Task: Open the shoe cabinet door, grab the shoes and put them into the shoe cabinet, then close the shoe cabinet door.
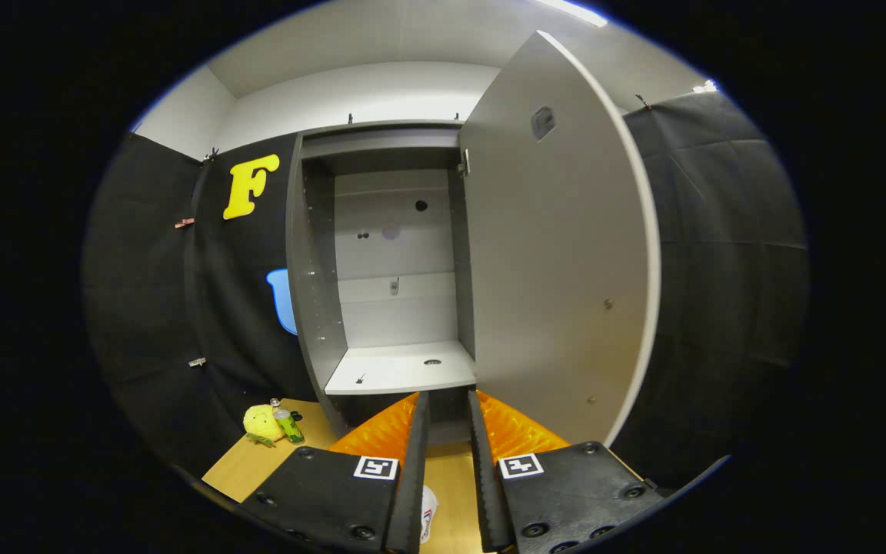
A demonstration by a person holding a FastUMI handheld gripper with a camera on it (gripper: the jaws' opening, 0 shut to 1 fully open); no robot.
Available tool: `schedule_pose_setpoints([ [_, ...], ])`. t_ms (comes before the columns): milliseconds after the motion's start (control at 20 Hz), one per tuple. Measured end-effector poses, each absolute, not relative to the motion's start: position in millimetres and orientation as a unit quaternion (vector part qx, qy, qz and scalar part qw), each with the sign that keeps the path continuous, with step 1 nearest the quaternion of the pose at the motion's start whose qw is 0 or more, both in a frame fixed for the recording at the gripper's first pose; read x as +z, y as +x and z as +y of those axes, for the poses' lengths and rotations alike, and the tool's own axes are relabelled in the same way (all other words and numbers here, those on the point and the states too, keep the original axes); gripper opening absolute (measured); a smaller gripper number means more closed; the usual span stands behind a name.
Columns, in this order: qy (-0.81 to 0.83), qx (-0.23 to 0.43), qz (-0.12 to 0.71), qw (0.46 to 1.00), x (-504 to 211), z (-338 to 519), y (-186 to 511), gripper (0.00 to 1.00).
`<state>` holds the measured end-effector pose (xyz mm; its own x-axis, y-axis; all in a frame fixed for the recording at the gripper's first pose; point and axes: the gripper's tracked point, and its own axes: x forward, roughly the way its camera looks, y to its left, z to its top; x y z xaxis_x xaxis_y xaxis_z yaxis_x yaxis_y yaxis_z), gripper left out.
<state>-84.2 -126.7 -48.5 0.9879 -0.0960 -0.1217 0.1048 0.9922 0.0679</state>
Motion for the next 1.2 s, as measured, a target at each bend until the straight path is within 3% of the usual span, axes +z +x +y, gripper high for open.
schedule_pose_setpoints([
  [450,0.053,-0.071,0.176,0.98,-191.1,-65.7,-52.9,0.33],
  [850,0.078,-0.081,0.299,0.948,-368.8,-47.4,-65.9,0.34],
  [1200,0.079,-0.093,0.366,0.923,-467.6,-45.5,-84.6,0.29],
])
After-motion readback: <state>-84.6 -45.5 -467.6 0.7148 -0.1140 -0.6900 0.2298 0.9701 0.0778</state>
